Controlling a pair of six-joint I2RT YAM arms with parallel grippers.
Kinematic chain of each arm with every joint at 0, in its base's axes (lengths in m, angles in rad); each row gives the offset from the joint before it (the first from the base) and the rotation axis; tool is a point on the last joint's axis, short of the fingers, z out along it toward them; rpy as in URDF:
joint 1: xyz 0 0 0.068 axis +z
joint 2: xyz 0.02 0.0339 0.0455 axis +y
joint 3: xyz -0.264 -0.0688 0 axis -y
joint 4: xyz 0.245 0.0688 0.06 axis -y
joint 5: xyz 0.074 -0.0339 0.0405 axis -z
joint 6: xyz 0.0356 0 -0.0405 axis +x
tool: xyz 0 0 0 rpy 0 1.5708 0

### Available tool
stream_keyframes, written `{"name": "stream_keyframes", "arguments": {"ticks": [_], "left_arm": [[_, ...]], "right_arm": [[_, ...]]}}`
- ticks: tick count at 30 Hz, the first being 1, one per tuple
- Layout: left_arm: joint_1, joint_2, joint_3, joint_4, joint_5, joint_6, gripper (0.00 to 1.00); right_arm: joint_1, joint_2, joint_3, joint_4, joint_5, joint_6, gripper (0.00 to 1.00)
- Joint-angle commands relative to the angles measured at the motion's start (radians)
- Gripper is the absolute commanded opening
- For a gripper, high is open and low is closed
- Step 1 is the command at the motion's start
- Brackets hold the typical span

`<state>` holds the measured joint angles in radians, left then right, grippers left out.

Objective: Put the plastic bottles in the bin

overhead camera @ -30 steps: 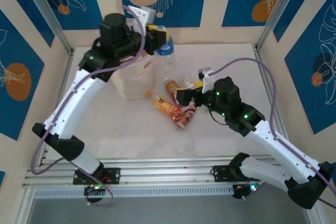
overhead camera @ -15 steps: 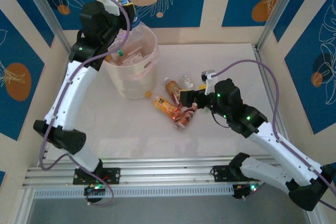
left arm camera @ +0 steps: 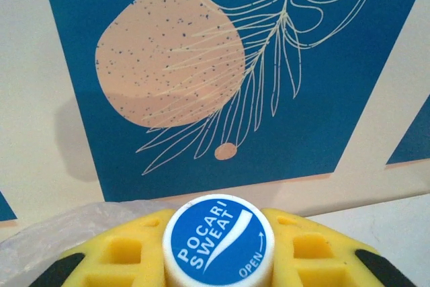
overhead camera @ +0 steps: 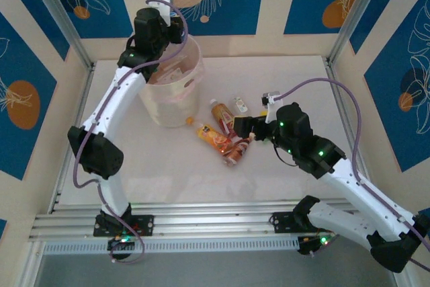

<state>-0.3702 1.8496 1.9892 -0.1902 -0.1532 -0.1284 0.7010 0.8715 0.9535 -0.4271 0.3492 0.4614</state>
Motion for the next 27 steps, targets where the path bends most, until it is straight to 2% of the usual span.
{"name": "stream_keyframes", "arguments": {"ticks": [1, 8, 13, 16, 18, 23, 27], "left_arm": [[0.014, -0.003, -0.057, 0.102, -0.032, -0.019, 0.06], [0.015, -0.046, -0.240, 0.232, -0.055, -0.073, 0.10], [0.018, -0.066, -0.292, 0.225, -0.070, -0.109, 0.18], [0.020, -0.072, -0.302, 0.204, -0.079, -0.124, 0.33], [0.022, -0.083, -0.313, 0.201, -0.075, -0.133, 0.49], [0.023, -0.123, -0.320, 0.182, -0.041, -0.148, 0.81], [0.023, -0.160, -0.310, 0.151, -0.021, -0.159, 0.90]], "right_arm": [[0.006, -0.021, -0.003, -0.013, 0.038, 0.016, 0.99], [0.005, -0.024, -0.005, -0.020, 0.048, 0.009, 0.99], [0.003, -0.022, -0.008, -0.022, 0.052, 0.013, 0.99], [0.005, -0.019, -0.007, -0.022, 0.048, 0.015, 0.99], [0.005, -0.019, -0.006, -0.022, 0.047, 0.014, 0.99], [0.002, -0.013, 0.002, -0.043, 0.074, 0.023, 0.99], [-0.015, 0.012, 0.028, -0.101, 0.118, 0.065, 0.99]]}}
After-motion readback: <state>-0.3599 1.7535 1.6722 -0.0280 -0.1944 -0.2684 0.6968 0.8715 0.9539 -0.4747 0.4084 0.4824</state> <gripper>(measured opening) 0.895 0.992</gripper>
